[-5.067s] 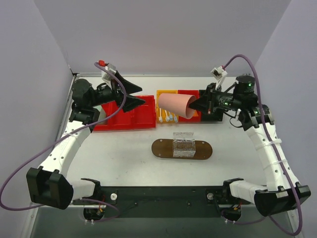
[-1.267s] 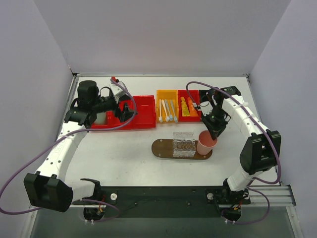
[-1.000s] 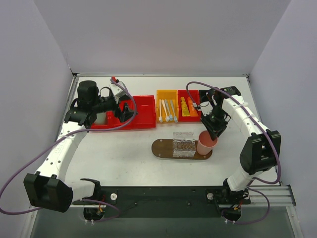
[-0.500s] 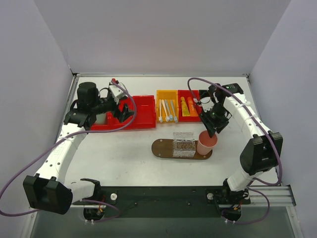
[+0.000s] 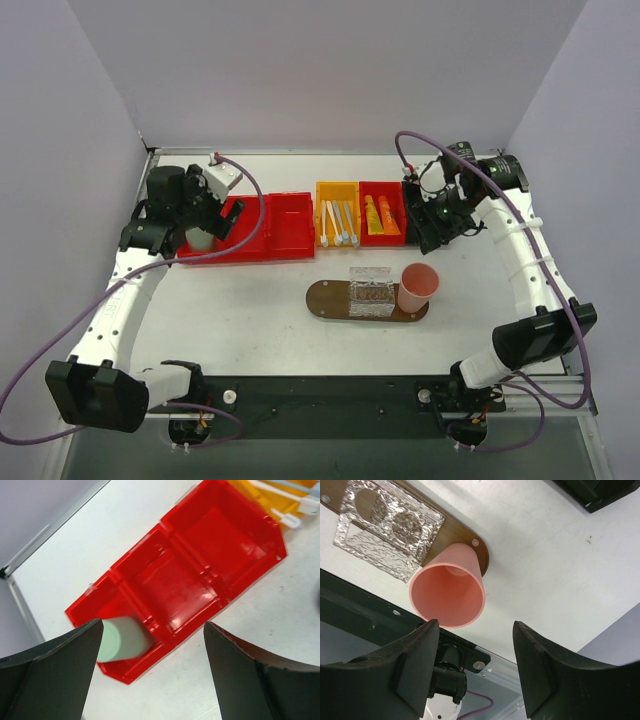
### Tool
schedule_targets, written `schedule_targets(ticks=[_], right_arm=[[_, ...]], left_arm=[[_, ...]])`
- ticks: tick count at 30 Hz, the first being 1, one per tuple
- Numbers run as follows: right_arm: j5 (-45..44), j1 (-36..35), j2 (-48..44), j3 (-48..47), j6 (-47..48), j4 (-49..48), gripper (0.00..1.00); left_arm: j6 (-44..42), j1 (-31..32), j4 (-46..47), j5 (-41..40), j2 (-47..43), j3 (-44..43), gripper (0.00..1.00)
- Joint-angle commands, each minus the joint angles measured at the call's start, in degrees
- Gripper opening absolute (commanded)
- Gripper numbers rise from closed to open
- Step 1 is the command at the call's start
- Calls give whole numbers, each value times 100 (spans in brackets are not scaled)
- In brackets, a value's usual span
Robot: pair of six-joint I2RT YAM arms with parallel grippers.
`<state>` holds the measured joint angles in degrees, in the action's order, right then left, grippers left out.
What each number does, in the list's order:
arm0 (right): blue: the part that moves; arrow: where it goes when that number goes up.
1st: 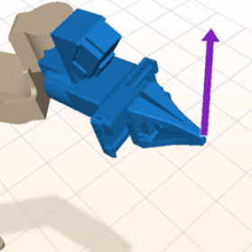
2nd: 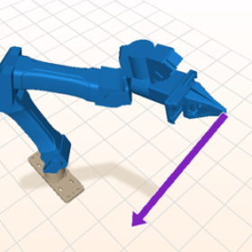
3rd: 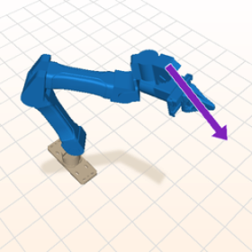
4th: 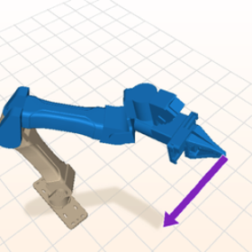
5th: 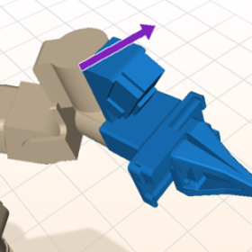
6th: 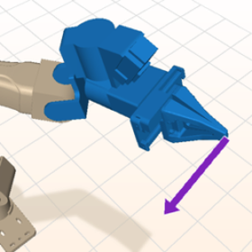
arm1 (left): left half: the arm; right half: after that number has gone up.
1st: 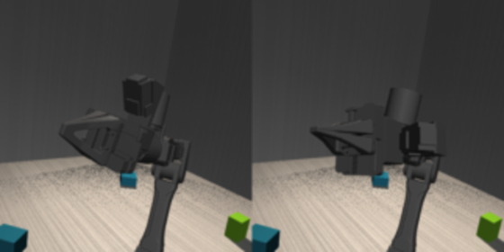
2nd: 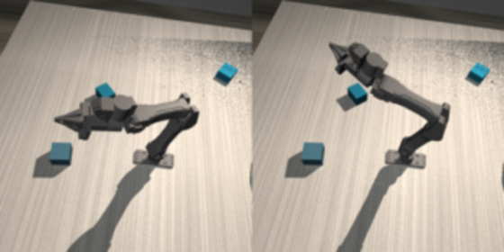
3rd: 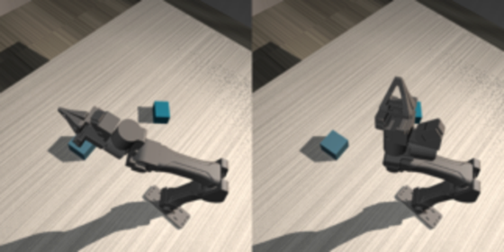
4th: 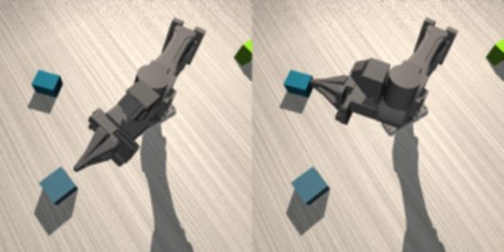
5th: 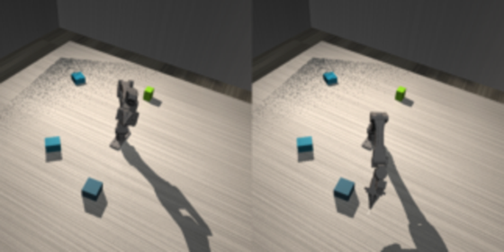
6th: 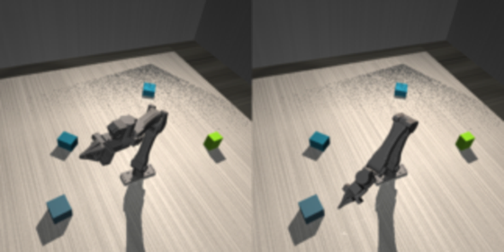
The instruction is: Prepare toiletry sets of a toothbrush and toothpaste on the tray
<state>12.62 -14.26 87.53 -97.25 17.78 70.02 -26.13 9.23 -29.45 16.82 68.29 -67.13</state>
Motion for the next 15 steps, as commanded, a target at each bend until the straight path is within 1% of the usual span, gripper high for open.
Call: schedule_targets(ticks=[1, 3, 4, 8, 9, 15], right_arm=[[162, -68, -236, -434, -134, 434, 58], [214, -68, -271, -505, -143, 434, 68], [223, -77, -280, -540, -143, 442, 71], [267, -77, -324, -558, -117, 434, 73], [293, -77, -324, -558, -100, 434, 73], [381, -86, -368, -356, -64, 390, 73]], left_arm=[[-191, -272, -306, -890, 210, -554, 93], [-252, -501, -438, -952, 359, -660, 93], [-287, -571, -465, -961, 517, -704, 93], [-393, -888, -482, -1163, 948, -845, 93], [-393, -1088, -483, -1172, 1045, -889, 93], [-402, -1327, -395, -1357, 1687, -1038, 93]])
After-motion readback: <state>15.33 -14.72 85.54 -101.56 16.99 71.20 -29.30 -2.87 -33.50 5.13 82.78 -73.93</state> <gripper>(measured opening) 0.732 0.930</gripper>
